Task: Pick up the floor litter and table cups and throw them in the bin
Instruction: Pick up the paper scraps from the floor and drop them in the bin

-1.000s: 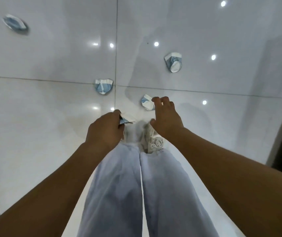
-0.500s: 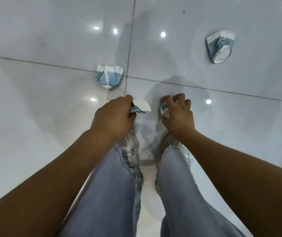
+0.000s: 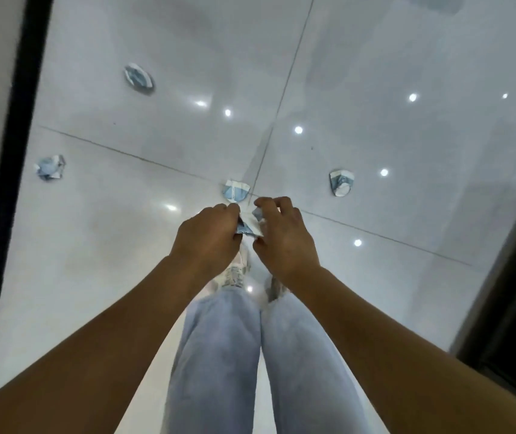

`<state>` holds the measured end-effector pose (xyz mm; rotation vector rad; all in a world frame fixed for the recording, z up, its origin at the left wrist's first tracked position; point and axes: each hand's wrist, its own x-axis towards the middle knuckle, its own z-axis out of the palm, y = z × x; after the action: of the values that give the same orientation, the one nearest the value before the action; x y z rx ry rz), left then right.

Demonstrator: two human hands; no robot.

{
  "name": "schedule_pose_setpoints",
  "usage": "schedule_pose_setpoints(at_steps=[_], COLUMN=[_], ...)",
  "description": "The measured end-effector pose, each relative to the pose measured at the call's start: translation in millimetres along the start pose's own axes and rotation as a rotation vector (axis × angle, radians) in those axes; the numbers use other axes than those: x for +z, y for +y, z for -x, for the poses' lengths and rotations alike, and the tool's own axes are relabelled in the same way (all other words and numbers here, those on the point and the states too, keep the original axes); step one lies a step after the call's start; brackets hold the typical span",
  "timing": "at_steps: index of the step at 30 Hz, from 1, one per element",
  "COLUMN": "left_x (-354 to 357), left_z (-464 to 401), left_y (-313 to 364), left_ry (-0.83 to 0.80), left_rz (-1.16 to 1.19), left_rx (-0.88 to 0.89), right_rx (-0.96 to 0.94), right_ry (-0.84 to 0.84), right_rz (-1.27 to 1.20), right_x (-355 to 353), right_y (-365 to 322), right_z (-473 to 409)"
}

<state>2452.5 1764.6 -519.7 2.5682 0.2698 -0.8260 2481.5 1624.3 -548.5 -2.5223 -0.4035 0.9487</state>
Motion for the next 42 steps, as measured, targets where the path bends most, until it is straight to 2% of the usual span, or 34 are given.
schedule_pose_setpoints(at_steps=[5, 9, 15, 19, 24, 32, 42], left_x=[-106, -161, -188, -184, -146, -31, 143], left_z=[70, 135, 256, 347, 464, 653, 872], left_y=[20, 31, 45, 61, 76, 88, 82], left_ry=[0.037, 0.105, 0.272, 0.426, 0.542, 0.659, 0.619], left_rz=[0.081, 0.125, 0.357, 0.546, 0.625, 0.77, 0.933], left_rx=[-0.044, -0.096, -0.294, -0.475, -0.762, -1.191, -1.504], right_rx=[-0.086, -0.209, -0.484, -0.687, -0.961, -1.289, -1.517], right_ry=[-0.029, -0.063, -0.184, -0.25, -0.39, -0.598, -0.86], right_rz=[0.081, 0.103, 0.323, 0.473, 0.668, 0.87, 0.974], right_x=[-83, -131, -174, -174, -139, -36, 152], right_y=[-87, -151, -226, -271, -309, -351, -362], right_z=[46, 81, 148, 215, 315, 486, 693])
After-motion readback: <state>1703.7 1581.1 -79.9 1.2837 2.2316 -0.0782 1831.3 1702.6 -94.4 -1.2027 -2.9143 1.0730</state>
